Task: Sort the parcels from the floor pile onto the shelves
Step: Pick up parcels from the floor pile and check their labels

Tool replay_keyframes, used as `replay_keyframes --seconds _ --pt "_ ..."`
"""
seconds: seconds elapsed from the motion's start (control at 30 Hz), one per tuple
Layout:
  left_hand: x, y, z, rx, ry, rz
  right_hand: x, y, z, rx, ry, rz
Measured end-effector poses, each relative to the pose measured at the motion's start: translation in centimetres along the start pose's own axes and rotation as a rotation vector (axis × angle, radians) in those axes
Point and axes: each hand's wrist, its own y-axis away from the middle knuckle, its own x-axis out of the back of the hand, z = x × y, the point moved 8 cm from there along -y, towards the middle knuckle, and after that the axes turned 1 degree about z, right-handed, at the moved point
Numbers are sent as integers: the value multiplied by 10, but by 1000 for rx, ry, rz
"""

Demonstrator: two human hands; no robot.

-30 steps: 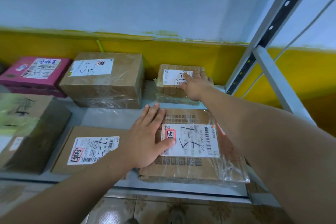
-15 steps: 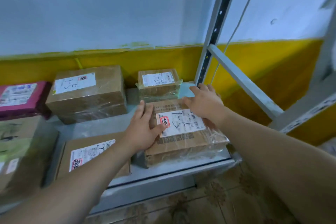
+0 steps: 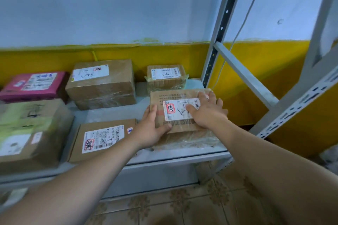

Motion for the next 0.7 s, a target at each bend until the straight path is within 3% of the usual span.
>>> replay_keyframes --seconds 0.17,0.33,0.43,0.6,0.7 --pt "36 24 -19 22 -165 81 9 5 -33 226 116 70" --pt "104 78 -72 193 -491 229 -1 33 -101 476 136 -12" --pt "147 114 -120 348 -539 325 -14 56 -134 572 169 -15" --pt "183 164 -202 588 -516 329 -41 78 -172 618 228 -73" --pt "190 173 -233 643 -527 307 -57 81 -179 586 291 -63"
